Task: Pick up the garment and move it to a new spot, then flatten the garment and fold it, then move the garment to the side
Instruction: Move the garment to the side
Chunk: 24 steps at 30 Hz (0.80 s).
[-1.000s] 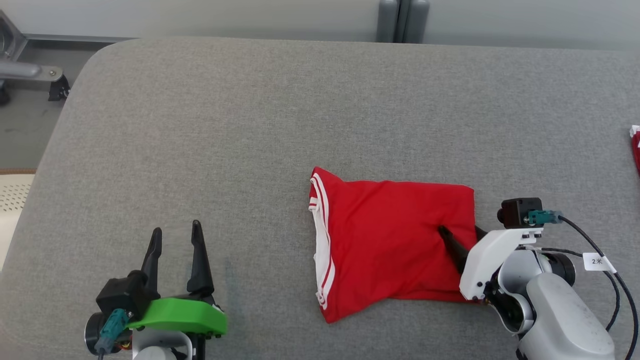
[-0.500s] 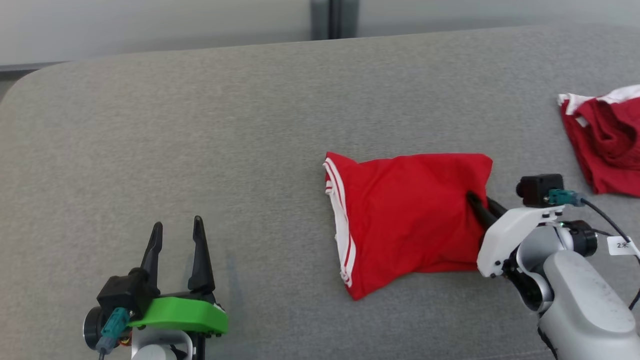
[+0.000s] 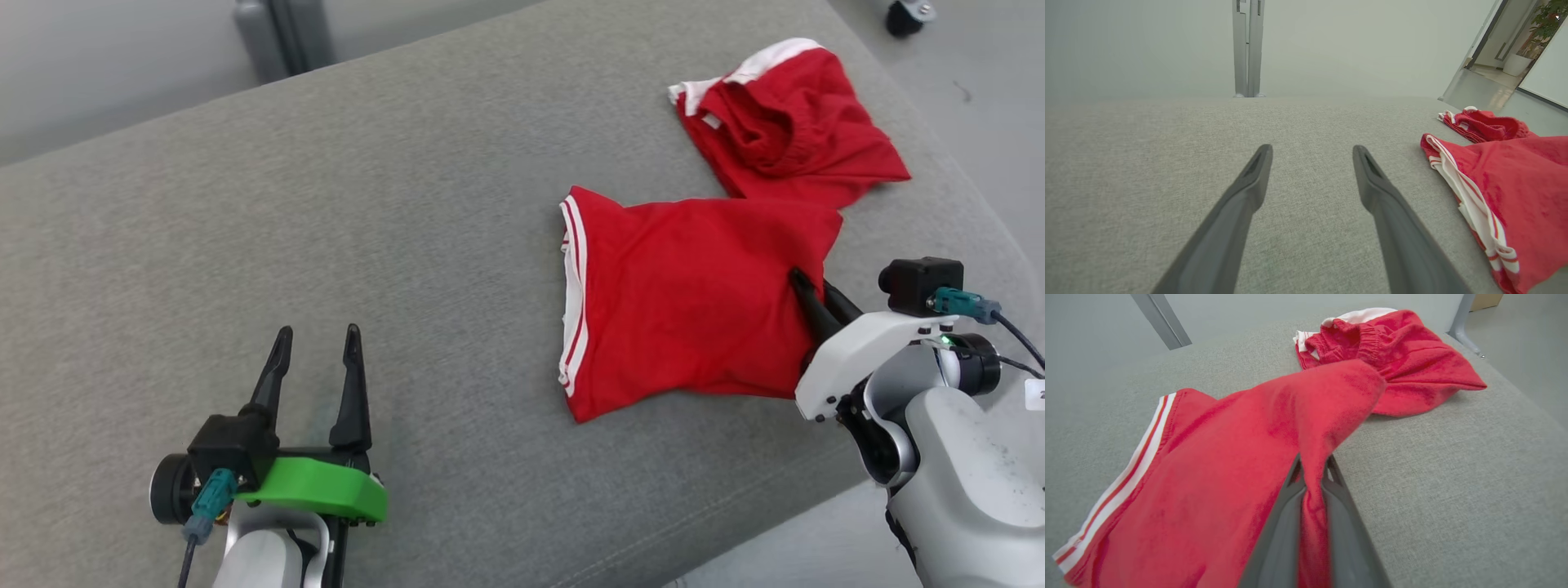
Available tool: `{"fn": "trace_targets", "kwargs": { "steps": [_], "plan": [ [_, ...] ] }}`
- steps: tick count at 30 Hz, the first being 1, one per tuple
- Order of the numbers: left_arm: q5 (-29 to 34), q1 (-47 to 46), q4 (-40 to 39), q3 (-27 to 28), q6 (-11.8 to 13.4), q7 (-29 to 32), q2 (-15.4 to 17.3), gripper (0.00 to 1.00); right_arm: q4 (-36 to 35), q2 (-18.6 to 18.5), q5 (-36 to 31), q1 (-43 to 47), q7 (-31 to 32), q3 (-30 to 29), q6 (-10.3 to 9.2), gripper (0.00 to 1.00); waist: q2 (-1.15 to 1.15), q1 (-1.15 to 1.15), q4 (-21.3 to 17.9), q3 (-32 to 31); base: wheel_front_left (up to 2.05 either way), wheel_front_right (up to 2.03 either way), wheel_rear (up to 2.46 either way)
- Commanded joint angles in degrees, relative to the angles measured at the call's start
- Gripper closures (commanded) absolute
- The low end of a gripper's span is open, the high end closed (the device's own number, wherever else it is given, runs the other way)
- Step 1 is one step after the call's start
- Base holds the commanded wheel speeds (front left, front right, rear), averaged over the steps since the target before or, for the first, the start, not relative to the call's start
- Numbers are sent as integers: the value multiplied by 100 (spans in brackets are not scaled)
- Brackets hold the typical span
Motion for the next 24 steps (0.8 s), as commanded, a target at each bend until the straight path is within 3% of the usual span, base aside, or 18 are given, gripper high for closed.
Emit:
{"fn": "trace_targets", "kwargs": {
  "steps": [1,5,14,24],
  "plan": [
    [69,-97,-13,-16,-8,17,59,0,-26,14,-59,-87,-57,-20,-9,100,0,0,-686,243,0,0,0],
    [80,-152,-46,-73,-14,17,60,0,-32,10,-143,-157,-117,-70,-9,100,0,0,-632,281,0,0,0],
    [4,-222,-163,-59,50,4,69,0,41,-240,-436,-854,-85,14,-9,100,0,0,-71,415,0,0,0],
    [-23,-321,-218,-62,82,-1,71,0,803,-1076,-1040,-2219,171,-53,-9,100,0,0,613,616,0,0,0]
  ]
}}
